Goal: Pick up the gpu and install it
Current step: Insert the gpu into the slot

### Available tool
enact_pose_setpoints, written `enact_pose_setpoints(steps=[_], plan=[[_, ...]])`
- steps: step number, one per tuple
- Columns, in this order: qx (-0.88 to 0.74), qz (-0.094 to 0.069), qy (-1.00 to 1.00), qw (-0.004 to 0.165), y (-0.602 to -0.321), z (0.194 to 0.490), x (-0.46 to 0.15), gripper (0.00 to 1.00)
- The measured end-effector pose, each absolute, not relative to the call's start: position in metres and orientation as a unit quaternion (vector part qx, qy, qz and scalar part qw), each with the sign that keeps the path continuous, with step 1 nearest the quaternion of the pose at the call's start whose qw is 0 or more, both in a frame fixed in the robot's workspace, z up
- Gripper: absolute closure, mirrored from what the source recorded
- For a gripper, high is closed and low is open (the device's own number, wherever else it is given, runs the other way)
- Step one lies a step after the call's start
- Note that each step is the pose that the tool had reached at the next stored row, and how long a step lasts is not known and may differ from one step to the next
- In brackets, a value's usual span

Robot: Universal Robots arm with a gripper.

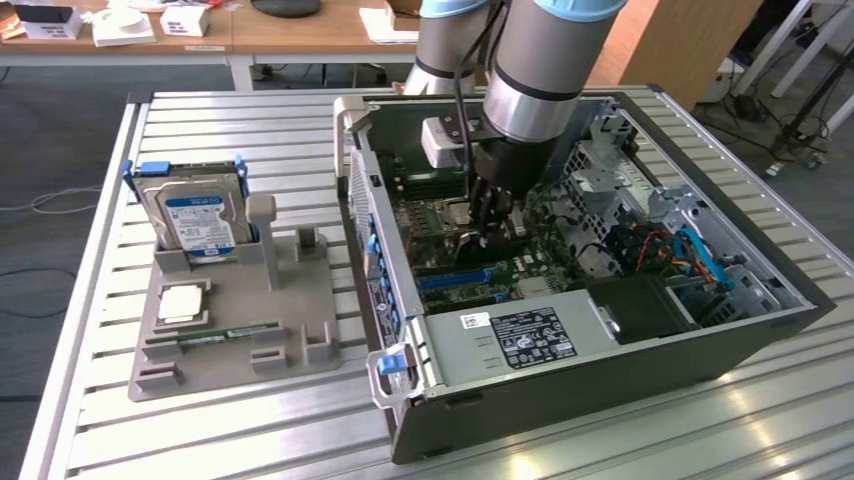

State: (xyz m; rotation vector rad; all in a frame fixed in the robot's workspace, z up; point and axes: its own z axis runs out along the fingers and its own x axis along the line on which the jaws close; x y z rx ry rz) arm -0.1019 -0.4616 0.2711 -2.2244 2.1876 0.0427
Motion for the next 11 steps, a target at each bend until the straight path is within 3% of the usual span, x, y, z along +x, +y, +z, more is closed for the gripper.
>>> enact_pose_setpoints(steps=[11], plan=[[-0.713, 0.014, 0.701, 0.011, -0.4618, 0.2691, -0.1048, 0.73]])
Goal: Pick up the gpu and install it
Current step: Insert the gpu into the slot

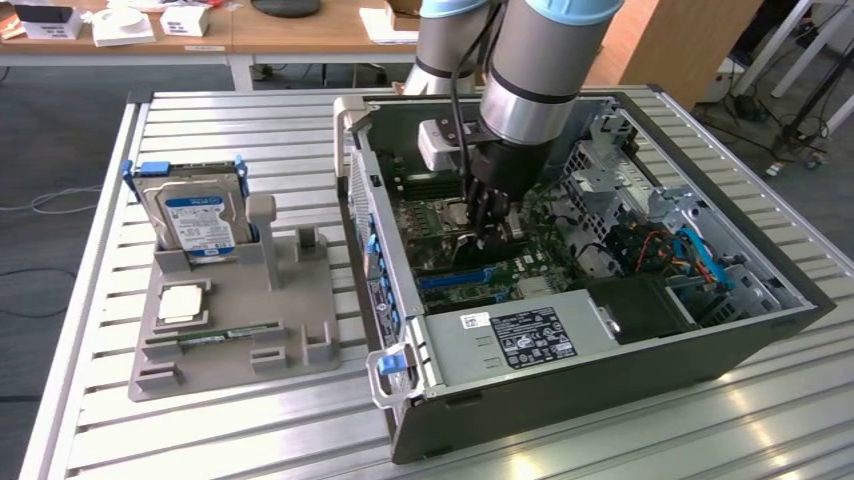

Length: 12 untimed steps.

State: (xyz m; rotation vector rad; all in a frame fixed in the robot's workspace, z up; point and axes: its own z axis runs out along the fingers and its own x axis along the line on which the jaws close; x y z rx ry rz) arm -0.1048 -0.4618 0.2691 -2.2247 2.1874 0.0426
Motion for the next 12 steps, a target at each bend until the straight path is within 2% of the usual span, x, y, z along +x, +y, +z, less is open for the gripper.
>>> enact_pose_setpoints(steps=[12], plan=[[-0.713, 0.014, 0.701, 0.011, -0.4617, 0.2689, -0.1067, 0.73]])
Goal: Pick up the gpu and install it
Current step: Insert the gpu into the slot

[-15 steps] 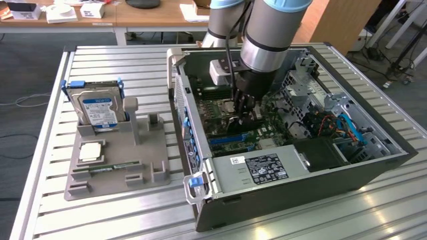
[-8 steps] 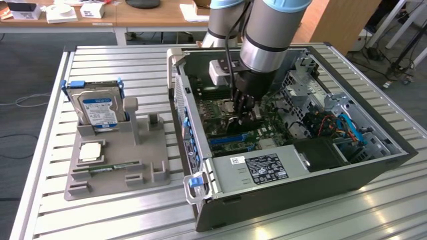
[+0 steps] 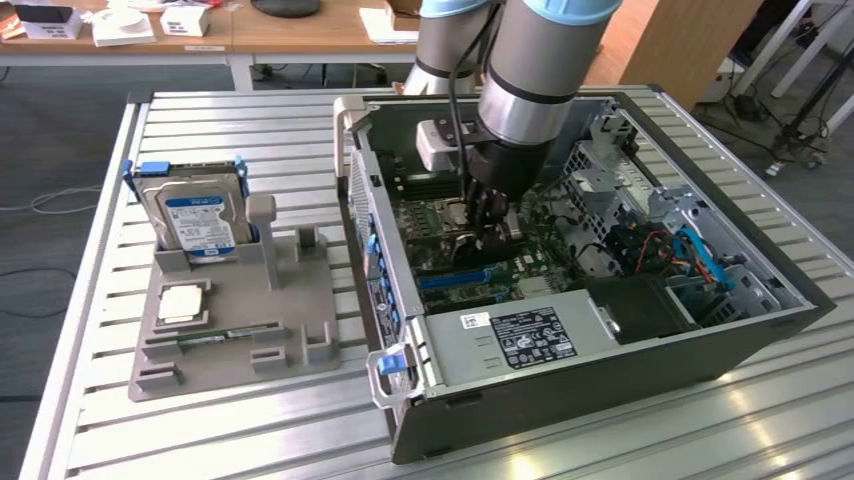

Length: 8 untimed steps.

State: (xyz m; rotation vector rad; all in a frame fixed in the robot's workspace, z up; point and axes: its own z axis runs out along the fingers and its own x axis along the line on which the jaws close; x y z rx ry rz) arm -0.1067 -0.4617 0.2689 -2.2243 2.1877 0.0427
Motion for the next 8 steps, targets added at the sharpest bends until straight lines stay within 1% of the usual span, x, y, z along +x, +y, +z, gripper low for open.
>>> enact_pose_setpoints(steps=[8], plan=[[-0.713, 0.014, 0.701, 0.011, -0.4618, 0.2689, -0.1094, 0.73]])
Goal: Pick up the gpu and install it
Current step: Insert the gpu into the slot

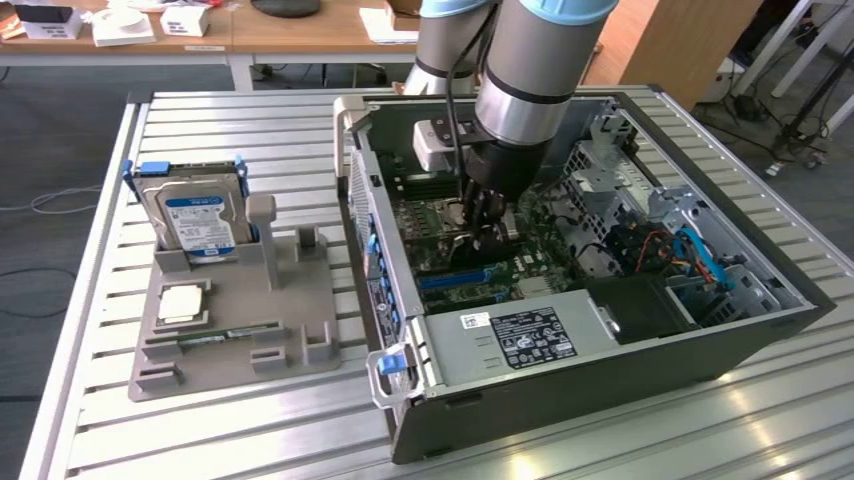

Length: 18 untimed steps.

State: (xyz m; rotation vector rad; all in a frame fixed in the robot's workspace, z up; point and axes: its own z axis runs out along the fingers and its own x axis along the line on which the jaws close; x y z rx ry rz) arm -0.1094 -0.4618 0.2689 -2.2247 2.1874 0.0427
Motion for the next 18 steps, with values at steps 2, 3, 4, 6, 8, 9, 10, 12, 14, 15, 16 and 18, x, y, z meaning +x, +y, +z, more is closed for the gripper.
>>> enact_pose_setpoints(steps=[2, 3, 4, 6, 8, 9, 10, 12, 14, 15, 16, 18], plan=[[-0.713, 0.014, 0.701, 0.011, -0.4618, 0.2689, -0.1094, 0.73], [-0.713, 0.014, 0.701, 0.011, -0.4618, 0.2689, -0.1094, 0.73], [-0.713, 0.014, 0.701, 0.011, -0.4618, 0.2686, -0.1095, 0.73], [-0.713, 0.014, 0.701, 0.011, -0.4618, 0.2676, -0.1095, 0.73], [-0.713, 0.014, 0.701, 0.011, -0.4618, 0.2667, -0.1095, 0.73], [-0.713, 0.014, 0.701, 0.011, -0.4618, 0.2662, -0.1095, 0.73], [-0.713, 0.014, 0.701, 0.011, -0.4618, 0.2661, -0.1096, 0.73], [-0.713, 0.014, 0.701, 0.011, -0.4618, 0.2661, -0.1096, 0.73], [-0.713, 0.014, 0.701, 0.011, -0.4618, 0.2660, -0.1096, 0.73], [-0.713, 0.014, 0.701, 0.011, -0.4618, 0.2658, -0.1095, 0.73], [-0.713, 0.014, 0.701, 0.011, -0.4617, 0.2652, -0.1095, 0.73], [-0.713, 0.014, 0.701, 0.011, -0.4618, 0.2643, -0.1096, 0.73]])
